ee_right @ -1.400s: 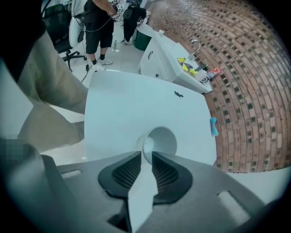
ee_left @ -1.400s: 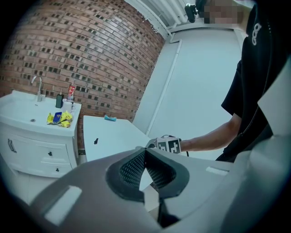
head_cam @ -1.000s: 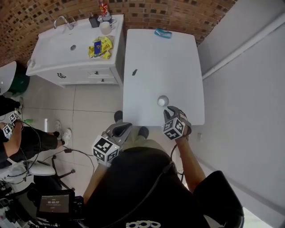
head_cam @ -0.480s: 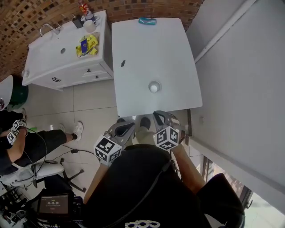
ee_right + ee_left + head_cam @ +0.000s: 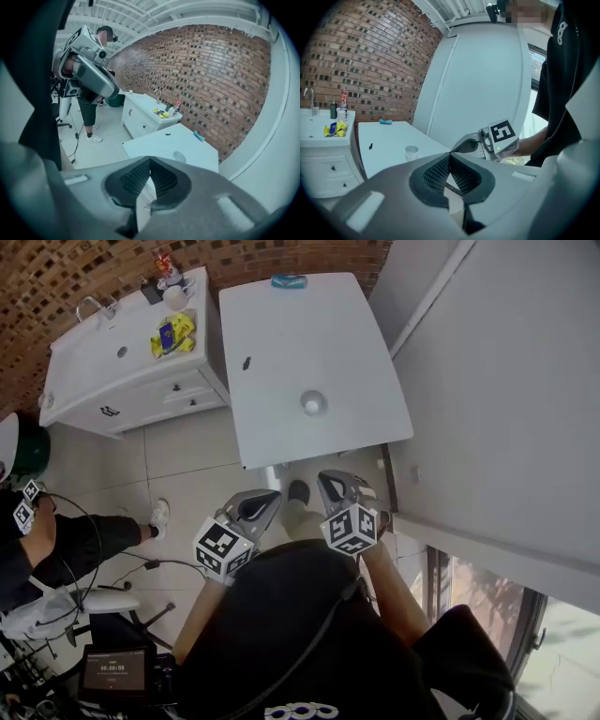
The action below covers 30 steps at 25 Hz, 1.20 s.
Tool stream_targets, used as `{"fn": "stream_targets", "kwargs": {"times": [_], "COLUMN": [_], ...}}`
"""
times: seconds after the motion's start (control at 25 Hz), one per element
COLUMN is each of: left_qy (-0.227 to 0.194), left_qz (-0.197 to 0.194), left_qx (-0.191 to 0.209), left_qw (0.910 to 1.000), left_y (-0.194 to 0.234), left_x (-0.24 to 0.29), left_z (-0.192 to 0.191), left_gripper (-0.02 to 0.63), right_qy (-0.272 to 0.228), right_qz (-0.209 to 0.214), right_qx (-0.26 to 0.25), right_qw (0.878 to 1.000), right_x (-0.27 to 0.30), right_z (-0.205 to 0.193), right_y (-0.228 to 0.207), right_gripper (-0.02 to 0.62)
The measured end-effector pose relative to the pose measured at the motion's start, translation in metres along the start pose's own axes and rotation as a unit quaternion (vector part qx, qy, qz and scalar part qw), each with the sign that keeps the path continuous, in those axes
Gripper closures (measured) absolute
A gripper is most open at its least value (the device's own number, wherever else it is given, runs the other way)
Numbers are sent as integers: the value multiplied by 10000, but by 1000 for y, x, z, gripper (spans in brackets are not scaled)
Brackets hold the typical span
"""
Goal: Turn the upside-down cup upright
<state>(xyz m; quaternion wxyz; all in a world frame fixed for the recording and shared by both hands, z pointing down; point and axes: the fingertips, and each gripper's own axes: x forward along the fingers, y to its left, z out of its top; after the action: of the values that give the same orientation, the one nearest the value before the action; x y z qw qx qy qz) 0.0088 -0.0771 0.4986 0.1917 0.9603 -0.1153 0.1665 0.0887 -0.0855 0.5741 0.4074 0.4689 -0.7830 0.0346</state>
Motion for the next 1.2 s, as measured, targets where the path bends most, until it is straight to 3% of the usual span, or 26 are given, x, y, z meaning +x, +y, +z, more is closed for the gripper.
{"fn": "stream_targets", "kwargs": {"times": [0.44,0.56,0.72,0.84,1.0,1.2], "left_qy": [-493,-599,-545,-445,-226,-47], "left_qz": [315,264,122,-228,-562,-675], "left_qx": [-613,-629,-690,-472,-123,-78], "left_qw": [9964,9959,9961,9976,9981,9977], "left_y": [-83,-113,-142,-176,-206,-224], "left_x": [-86,-101,-107,-109,-107,-87], "left_z": [-85,-106,-124,-132,-135,-141], "left_gripper": [591,591,591,591,591,591], "right_qy": [-388,-579,-602,-560,-954,-1076], "right_qz": [731,794,741,584,454,363], "right_qx": [-394,-134,313,589,928,1130], "right_qw": [9958,9951,9949,9950,9901,9871], "right_x": [-88,-120,-152,-176,-200,-222], "right_z": [44,44,30,15,21,-2], "right_y": [165,199,222,235,233,231], "right_gripper": [603,603,603,603,603,603]}}
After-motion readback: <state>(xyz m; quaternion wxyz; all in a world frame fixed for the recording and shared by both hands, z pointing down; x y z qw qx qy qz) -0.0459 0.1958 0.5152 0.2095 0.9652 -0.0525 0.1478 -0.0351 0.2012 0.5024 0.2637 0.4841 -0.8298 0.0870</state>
